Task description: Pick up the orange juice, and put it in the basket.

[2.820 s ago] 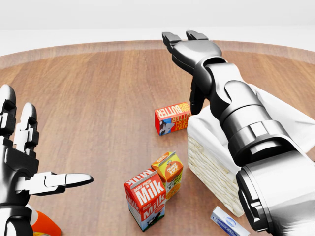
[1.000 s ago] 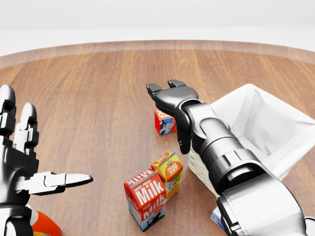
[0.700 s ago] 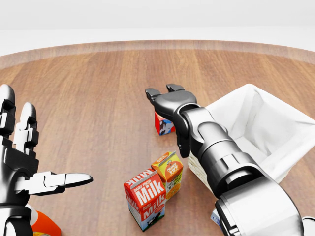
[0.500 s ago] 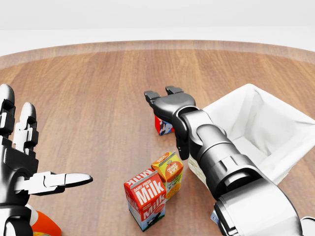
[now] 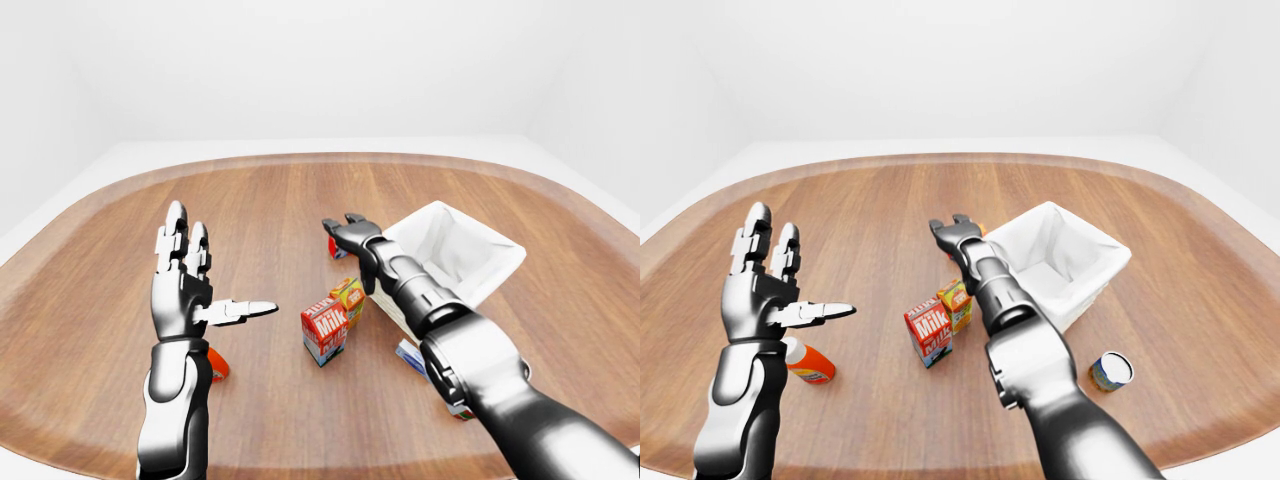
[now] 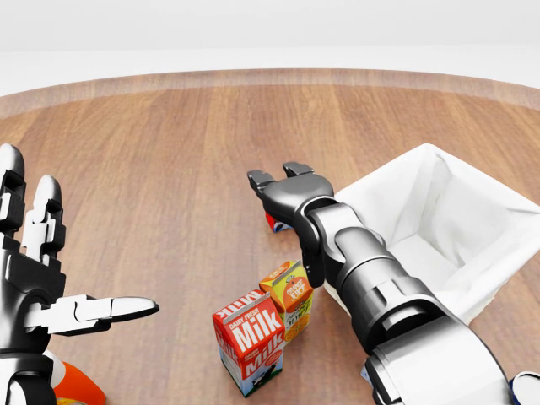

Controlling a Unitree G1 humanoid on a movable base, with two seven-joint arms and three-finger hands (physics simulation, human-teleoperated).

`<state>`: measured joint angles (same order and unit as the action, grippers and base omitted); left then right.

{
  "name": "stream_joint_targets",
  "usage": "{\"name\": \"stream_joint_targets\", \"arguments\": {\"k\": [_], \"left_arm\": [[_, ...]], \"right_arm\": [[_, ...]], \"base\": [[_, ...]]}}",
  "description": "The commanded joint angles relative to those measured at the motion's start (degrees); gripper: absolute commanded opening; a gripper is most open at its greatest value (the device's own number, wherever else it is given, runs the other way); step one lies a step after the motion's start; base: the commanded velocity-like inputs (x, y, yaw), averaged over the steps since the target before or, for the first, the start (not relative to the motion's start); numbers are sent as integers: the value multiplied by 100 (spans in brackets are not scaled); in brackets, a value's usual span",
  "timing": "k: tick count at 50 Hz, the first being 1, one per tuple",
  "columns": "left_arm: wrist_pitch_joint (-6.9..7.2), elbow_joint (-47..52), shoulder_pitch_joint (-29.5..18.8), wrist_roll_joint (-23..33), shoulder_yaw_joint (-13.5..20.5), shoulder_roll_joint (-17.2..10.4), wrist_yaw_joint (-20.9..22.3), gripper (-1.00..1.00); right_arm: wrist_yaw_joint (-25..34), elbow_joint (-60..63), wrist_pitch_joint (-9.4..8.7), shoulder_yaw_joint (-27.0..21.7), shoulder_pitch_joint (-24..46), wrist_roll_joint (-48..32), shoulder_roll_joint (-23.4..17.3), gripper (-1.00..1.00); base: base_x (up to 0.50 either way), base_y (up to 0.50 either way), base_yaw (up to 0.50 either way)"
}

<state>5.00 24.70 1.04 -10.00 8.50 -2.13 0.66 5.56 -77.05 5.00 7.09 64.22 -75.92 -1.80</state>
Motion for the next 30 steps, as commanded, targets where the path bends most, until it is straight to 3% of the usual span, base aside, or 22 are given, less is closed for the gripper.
{"name": "stream_joint_targets", "arguments": {"k": [1, 30], "left_arm": [[0, -15, -4, 0, 1, -1, 3, 100], [0, -33, -6, -12, 7, -3, 7, 100]], "right_arm": [[-49, -27, 0, -9, -112, -29, 35, 100], [-142, -74, 0, -11, -243, -87, 149, 100]], "base": [[0, 0, 0], [0, 0, 0]]}}
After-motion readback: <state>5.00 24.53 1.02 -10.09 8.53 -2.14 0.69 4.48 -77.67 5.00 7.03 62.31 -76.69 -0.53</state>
